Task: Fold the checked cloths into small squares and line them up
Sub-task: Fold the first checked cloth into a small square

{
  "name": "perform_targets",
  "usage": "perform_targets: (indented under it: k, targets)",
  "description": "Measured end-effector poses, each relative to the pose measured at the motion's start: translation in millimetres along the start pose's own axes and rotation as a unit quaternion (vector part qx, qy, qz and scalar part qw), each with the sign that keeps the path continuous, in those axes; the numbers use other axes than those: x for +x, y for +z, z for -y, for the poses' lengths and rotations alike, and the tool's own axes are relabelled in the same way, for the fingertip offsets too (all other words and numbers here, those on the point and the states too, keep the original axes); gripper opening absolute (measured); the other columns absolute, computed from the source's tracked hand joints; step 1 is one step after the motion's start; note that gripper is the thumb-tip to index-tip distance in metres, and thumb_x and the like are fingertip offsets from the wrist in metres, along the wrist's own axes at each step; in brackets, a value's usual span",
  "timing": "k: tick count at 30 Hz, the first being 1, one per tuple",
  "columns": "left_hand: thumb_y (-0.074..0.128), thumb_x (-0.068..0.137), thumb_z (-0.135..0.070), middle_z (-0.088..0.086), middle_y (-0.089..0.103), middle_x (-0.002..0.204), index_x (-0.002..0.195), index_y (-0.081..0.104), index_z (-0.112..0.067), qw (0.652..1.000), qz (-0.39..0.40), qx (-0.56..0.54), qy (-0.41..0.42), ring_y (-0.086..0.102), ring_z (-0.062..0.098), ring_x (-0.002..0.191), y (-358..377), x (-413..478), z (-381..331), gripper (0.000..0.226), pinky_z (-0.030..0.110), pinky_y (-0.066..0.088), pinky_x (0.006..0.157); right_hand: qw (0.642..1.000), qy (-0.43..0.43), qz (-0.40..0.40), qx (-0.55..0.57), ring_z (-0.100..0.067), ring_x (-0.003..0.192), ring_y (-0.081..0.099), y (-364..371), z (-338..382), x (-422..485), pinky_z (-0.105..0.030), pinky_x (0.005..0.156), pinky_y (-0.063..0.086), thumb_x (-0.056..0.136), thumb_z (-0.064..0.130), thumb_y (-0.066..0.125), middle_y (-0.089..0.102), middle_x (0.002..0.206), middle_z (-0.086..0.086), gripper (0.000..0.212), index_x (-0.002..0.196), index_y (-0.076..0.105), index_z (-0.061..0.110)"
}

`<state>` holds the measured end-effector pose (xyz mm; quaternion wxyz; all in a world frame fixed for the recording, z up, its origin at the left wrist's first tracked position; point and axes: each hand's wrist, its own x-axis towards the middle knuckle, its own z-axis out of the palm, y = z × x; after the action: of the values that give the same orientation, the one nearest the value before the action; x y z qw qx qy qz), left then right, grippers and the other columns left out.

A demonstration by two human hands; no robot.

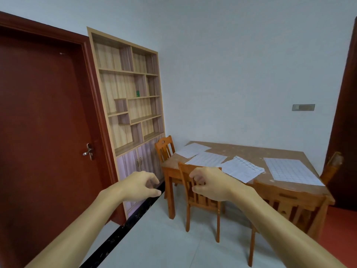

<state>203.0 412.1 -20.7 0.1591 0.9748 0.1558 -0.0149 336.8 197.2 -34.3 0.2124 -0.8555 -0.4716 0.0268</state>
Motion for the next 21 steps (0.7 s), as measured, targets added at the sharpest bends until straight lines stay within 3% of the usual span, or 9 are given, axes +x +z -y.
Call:
perform_targets:
  k: [7, 10, 16, 21]
  targets:
    - [0.063, 0.092, -0.047, -0.005, 0.061, 0.121, 0.131, 0.056, -0.027, 0.999, 0.019, 0.002, 0.035, 0.058, 0.011, 0.110, 2.3, 105.0, -9.6, 0.044, 0.029, 0.049, 0.095, 1.000, 0.027, -0.015, -0.002, -0.018, 0.110, 0.059, -18.8, -56.3, 67.2, -0.030, 0.094, 0.050, 0.092, 0.023, 0.059, 0.064, 0.121, -0.001, 0.033, 0.125, 0.060, 0.016]
    - [0.063, 0.092, -0.048, -0.006, 0.061, 0.121, 0.129, 0.057, -0.028, 0.998, 0.025, 0.005, 0.054, 0.058, 0.010, 0.109, 4.2, 150.2, -9.7, 0.043, 0.030, 0.050, 0.096, 0.999, 0.045, -0.024, -0.010, -0.017, 0.110, 0.058, -18.7, -83.8, 93.4, -0.028, 0.091, 0.049, 0.091, 0.023, 0.059, 0.063, 0.121, 0.000, 0.038, 0.129, 0.058, 0.018]
    - [0.064, 0.090, -0.051, -0.009, 0.064, 0.114, 0.130, 0.057, -0.030, 0.995, 0.043, -0.001, 0.089, 0.059, 0.008, 0.105, 10.2, 243.7, -7.0, 0.045, 0.028, 0.050, 0.092, 0.995, 0.083, -0.016, -0.045, -0.019, 0.102, 0.059, -12.9, -138.2, 147.5, -0.036, 0.087, 0.052, 0.090, 0.022, 0.056, 0.065, 0.112, -0.001, 0.030, 0.120, 0.060, 0.016]
    - [0.064, 0.089, -0.053, -0.012, 0.063, 0.110, 0.127, 0.057, -0.033, 0.992, 0.044, 0.009, 0.116, 0.058, 0.007, 0.104, 6.0, 336.6, 6.6, 0.044, 0.032, 0.050, 0.096, 0.992, 0.122, -0.015, -0.037, -0.016, 0.113, 0.057, -8.0, -188.3, 213.7, -0.030, 0.093, 0.049, 0.092, 0.032, 0.054, 0.061, 0.128, 0.001, 0.044, 0.134, 0.052, 0.021]
